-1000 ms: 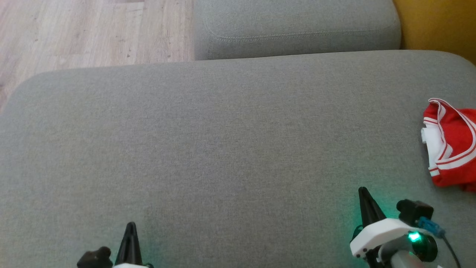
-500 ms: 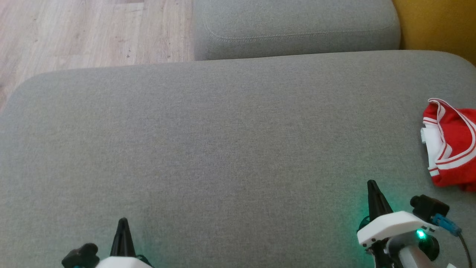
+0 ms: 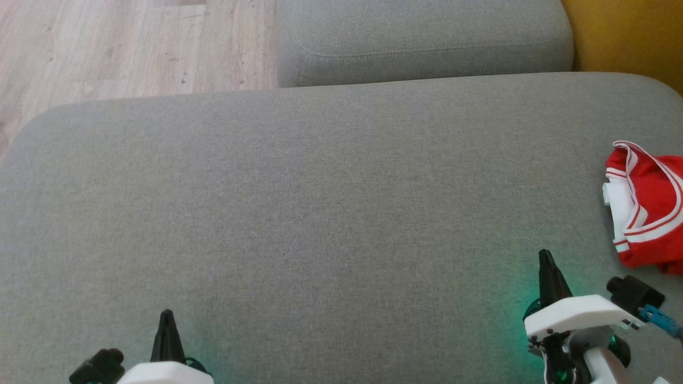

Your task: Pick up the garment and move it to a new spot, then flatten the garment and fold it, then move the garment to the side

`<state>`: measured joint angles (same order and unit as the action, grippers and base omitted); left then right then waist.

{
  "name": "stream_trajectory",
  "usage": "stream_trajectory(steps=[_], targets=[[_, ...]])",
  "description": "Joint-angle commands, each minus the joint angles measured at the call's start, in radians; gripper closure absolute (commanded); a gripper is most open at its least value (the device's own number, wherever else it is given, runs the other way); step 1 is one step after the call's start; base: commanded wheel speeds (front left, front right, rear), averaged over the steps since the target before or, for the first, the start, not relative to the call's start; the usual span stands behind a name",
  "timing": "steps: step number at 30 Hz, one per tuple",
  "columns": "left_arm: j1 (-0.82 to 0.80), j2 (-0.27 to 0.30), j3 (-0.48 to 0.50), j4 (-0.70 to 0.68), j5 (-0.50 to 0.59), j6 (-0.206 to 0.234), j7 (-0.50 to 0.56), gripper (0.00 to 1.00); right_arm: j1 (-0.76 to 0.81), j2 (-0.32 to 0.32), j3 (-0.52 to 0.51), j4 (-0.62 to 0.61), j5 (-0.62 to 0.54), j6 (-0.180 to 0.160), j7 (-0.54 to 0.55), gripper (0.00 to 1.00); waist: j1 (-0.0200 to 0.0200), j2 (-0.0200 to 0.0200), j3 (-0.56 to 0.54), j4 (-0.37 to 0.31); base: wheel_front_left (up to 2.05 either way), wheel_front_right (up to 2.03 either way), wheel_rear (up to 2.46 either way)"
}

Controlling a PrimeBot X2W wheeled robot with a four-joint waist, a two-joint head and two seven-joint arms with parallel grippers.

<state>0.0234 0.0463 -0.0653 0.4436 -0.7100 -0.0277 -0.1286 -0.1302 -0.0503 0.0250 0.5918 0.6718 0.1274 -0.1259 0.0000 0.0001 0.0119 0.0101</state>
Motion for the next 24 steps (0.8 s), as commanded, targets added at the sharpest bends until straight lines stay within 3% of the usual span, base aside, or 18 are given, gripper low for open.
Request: stream_trajectory(steps=[1,24], targets=[[-0.053,0.001,0.022,-0.039,-0.032,-0.007,0.008,1.00,-0.023,-0.003,-0.001,-0.045,0.036,0.001,0.006,1.00,0.0000,-0.0001,0.000,0.000,0.00,0.00,0.00],[-0.075,0.002,0.065,-0.082,-0.267,-0.033,0.071,1.00,-0.011,-0.002,-0.039,-0.127,0.280,0.002,0.069,1.00,0.0000,-0.0001,-0.003,-0.003,0.00,0.00,0.00]])
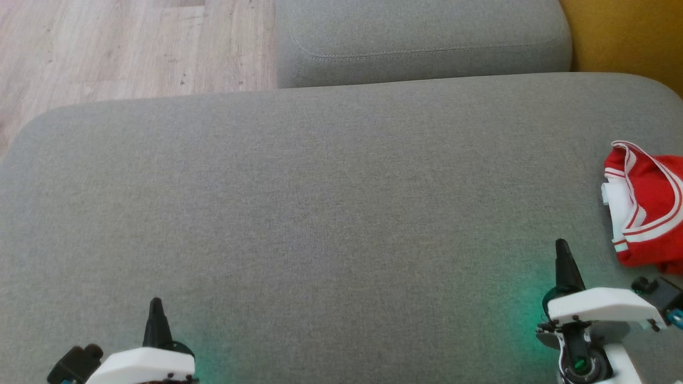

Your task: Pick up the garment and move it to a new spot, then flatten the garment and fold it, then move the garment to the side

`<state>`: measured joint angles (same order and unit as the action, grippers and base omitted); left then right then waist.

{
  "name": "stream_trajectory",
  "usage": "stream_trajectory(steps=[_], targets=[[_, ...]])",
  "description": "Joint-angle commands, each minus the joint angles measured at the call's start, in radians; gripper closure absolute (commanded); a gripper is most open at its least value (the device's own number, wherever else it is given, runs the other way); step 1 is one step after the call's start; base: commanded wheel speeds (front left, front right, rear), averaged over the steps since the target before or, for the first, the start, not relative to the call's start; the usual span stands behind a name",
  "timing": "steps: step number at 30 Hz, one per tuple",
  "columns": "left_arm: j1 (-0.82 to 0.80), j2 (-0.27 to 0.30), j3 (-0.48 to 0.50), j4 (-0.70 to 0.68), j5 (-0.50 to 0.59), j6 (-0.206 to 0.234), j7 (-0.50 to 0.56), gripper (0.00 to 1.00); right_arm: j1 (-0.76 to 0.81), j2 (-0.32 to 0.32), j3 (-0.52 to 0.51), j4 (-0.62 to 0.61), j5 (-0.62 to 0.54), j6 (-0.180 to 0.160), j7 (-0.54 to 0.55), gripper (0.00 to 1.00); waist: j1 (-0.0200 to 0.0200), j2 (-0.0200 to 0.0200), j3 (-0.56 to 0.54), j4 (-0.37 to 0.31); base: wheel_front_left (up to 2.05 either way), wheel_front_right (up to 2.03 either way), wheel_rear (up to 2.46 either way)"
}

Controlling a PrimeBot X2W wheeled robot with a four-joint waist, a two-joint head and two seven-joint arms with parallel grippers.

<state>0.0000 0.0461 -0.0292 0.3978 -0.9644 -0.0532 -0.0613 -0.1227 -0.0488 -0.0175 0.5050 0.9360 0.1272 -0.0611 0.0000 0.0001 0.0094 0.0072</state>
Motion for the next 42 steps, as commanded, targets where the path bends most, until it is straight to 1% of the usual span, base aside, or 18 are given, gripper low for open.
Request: stream_trajectory(steps=[1,42], targets=[[-0.053,0.002,0.032,-0.040,-0.034,-0.010,0.010,1.00,-0.017,-0.003,0.000,-0.047,0.038,0.002,0.010,1.00,0.0000,-0.0001,0.000,0.000,0.00,0.00,0.00],[-0.093,0.004,0.112,-0.121,-0.472,-0.058,0.128,1.00,0.006,-0.002,-0.069,-0.200,0.493,0.003,0.128,1.00,0.0000,-0.0001,-0.005,-0.005,0.00,0.00,0.00]])
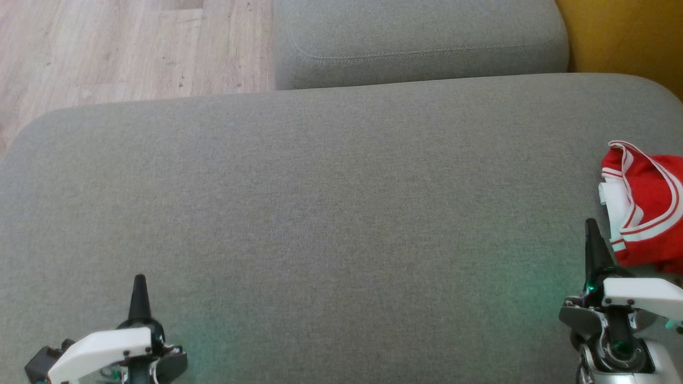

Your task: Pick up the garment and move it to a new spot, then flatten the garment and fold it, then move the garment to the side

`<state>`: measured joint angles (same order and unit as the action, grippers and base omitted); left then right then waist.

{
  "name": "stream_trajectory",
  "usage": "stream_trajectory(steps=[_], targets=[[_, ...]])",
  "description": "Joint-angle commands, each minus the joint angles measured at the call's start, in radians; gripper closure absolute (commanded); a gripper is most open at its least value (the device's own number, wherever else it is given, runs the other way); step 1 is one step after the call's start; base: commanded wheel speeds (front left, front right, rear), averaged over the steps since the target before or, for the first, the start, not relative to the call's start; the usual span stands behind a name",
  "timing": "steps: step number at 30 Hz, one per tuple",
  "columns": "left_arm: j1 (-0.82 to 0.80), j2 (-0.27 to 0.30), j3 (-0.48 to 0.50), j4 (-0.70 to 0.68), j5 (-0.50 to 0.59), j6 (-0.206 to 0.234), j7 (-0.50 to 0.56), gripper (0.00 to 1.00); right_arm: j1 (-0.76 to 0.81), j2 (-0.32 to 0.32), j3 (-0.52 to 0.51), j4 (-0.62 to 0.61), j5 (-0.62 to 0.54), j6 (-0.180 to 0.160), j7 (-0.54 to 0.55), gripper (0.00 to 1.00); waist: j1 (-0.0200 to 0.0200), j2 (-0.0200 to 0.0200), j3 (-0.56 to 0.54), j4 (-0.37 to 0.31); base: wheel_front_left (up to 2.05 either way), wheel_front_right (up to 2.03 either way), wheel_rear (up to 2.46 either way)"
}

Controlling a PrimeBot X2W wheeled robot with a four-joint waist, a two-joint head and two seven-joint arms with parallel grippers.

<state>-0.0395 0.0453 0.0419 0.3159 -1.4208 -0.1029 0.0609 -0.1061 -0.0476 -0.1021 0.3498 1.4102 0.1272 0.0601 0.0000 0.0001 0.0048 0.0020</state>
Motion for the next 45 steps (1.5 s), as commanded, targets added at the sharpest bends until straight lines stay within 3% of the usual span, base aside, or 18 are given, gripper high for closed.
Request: stream_trajectory(steps=[1,16,45], targets=[[-0.054,0.004,0.042,-0.041,-0.026,-0.010,0.009,1.00,-0.010,-0.003,0.014,-0.049,0.030,0.003,0.010,1.00,0.0000,-0.0001,0.000,0.000,0.00,0.00,0.00],[-0.069,0.005,0.071,-0.070,-0.186,-0.028,0.052,1.00,-0.002,-0.003,-0.012,-0.104,0.197,0.003,0.053,1.00,0.0000,-0.0001,-0.002,-0.002,0.00,0.00,0.00],[-0.069,0.005,0.072,-0.071,-0.188,-0.028,0.052,1.00,-0.002,-0.003,-0.012,-0.105,0.198,0.003,0.053,1.00,0.0000,-0.0001,-0.002,-0.002,0.00,0.00,0.00]])
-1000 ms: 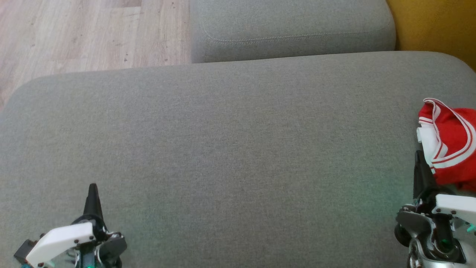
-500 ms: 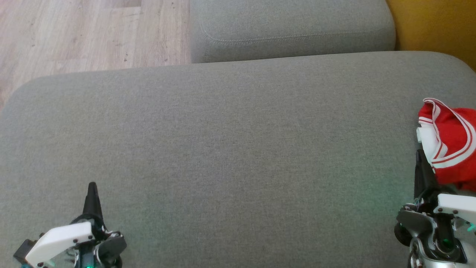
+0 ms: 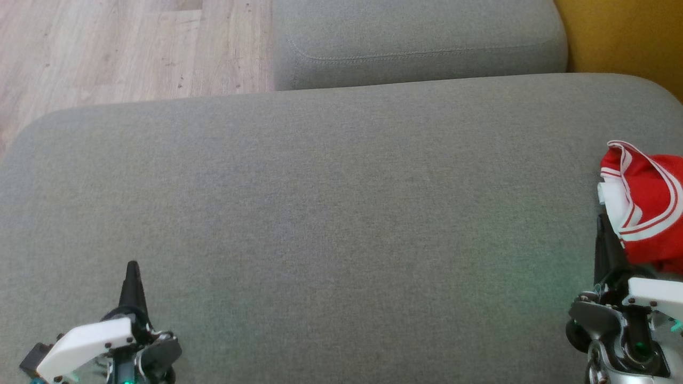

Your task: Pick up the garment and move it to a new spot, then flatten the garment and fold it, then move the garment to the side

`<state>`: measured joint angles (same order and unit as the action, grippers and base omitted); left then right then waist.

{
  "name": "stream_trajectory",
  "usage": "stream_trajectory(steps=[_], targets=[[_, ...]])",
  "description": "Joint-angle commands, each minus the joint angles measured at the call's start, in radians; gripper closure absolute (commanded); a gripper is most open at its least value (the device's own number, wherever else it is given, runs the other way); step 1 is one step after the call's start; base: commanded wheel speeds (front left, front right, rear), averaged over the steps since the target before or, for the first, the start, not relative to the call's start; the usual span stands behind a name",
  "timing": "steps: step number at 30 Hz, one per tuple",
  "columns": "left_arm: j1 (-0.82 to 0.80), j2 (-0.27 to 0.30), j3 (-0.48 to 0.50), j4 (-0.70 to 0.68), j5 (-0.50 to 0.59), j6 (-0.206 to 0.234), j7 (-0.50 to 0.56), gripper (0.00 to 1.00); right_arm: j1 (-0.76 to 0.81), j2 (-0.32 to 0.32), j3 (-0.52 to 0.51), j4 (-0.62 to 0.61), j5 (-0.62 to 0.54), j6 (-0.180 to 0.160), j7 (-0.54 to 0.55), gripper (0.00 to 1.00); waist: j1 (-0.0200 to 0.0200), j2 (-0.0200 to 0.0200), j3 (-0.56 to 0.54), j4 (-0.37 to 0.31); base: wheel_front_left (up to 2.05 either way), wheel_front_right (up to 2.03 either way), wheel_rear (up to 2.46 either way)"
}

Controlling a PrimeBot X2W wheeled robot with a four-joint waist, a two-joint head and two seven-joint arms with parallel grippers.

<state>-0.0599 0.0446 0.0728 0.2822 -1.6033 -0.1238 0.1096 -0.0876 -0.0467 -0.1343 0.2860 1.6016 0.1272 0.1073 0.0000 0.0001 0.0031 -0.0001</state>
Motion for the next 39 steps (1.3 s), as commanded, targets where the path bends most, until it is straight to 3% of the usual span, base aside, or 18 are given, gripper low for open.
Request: stream_trajectory(steps=[1,39], targets=[[-0.048,0.006,0.041,-0.037,-0.006,-0.007,0.003,1.00,-0.020,-0.004,0.020,-0.041,0.007,0.003,0.006,1.00,0.0000,-0.0001,0.000,0.000,0.00,0.00,0.00],[-0.048,0.006,0.041,-0.037,-0.006,-0.007,0.003,1.00,-0.020,-0.004,0.021,-0.041,0.007,0.003,0.006,1.00,0.0000,-0.0001,0.000,0.000,0.00,0.00,0.00]])
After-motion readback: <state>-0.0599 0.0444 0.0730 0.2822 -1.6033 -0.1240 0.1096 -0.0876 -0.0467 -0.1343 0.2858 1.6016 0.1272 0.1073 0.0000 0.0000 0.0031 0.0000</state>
